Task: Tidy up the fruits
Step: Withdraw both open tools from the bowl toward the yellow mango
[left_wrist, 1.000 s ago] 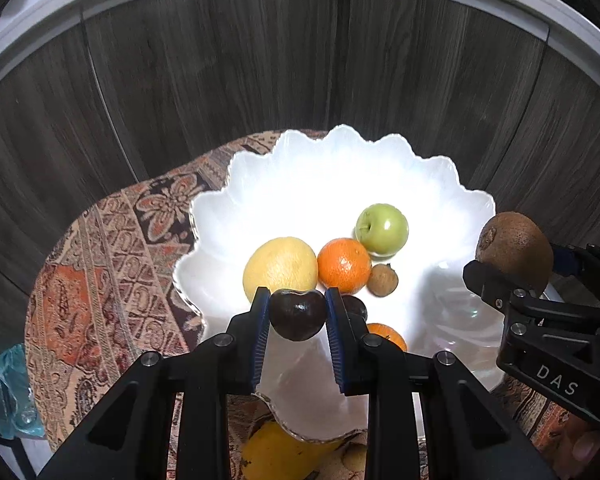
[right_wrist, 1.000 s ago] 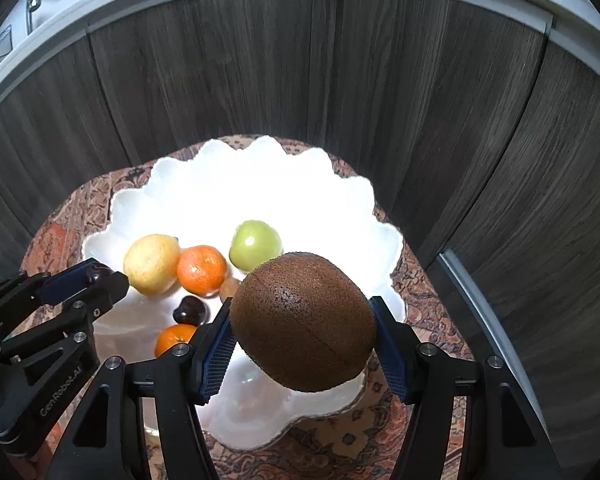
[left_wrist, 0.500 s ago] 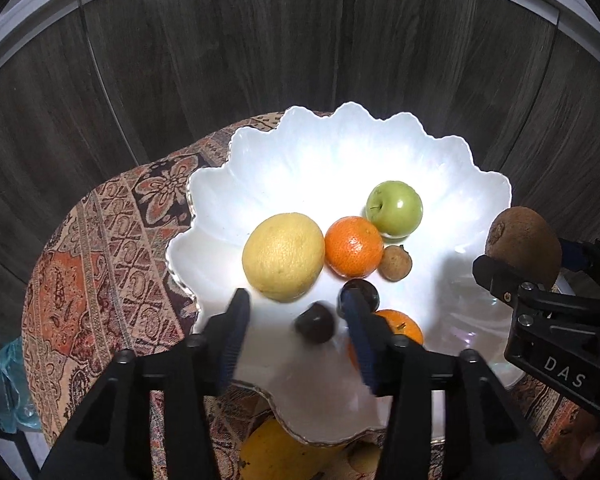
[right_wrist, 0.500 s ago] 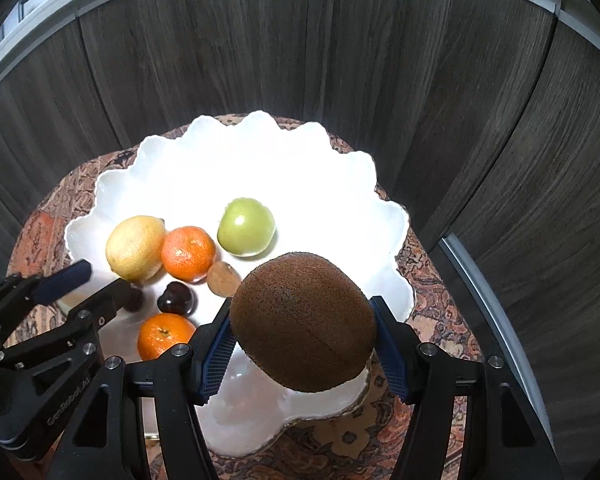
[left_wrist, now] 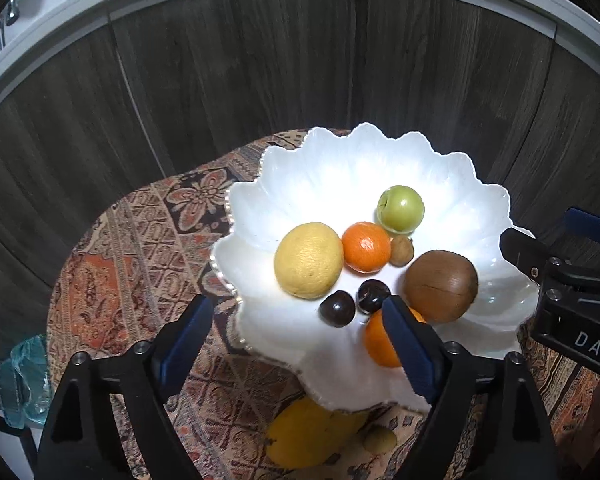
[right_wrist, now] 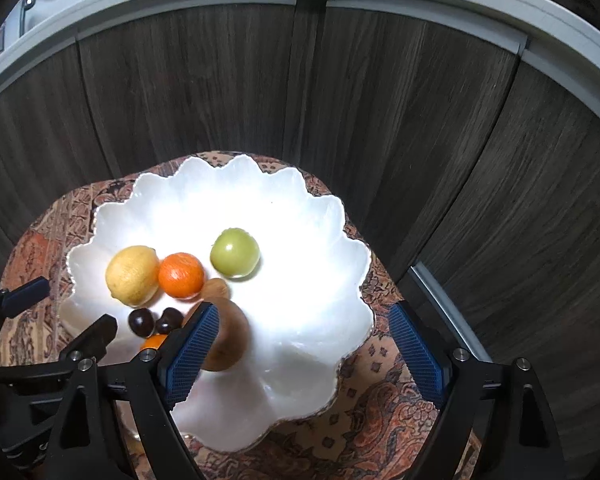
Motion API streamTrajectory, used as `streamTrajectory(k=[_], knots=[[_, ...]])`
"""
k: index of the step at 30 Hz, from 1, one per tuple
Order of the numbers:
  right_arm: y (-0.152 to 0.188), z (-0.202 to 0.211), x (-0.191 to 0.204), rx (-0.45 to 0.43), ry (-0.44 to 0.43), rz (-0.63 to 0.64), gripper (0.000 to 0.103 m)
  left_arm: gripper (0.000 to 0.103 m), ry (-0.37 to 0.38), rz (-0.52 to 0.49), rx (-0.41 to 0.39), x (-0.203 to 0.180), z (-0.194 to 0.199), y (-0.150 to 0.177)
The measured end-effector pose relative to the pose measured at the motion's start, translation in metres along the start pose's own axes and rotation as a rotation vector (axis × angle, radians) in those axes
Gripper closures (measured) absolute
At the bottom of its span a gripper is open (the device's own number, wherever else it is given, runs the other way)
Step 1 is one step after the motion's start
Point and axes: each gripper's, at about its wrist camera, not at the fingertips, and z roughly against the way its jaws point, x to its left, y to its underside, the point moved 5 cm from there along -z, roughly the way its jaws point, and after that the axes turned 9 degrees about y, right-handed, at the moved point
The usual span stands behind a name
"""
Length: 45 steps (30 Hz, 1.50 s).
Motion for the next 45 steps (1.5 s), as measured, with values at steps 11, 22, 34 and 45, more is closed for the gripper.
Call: streamTrajectory(k=[11, 22, 34, 45], knots=[[0.013, 0.03, 0.004, -0.013, -0.014, -0.024, 0.011, 0.008, -0.045, -0.012, -0.04, 0.01, 0.036, 0.014], [0.03, 0.054, 0.001, -0.022, -0.023, -0.053, 0.011, 0.007, -0.035, -0.017, -0.038, 0.004, 0.053, 0.035], [0.059, 0.049, -0.003, 0.021, -0.018, -0.061, 0.011, 0.007, -0.02, -0.015, 0.004, -0.003, 0.043, 0.059], [0.071, 0.029, -0.005, 0.059, -0.006, -0.05, 0.011, 0.007, -0.014, 0.002, 0.042, -0.008, 0.016, 0.074]])
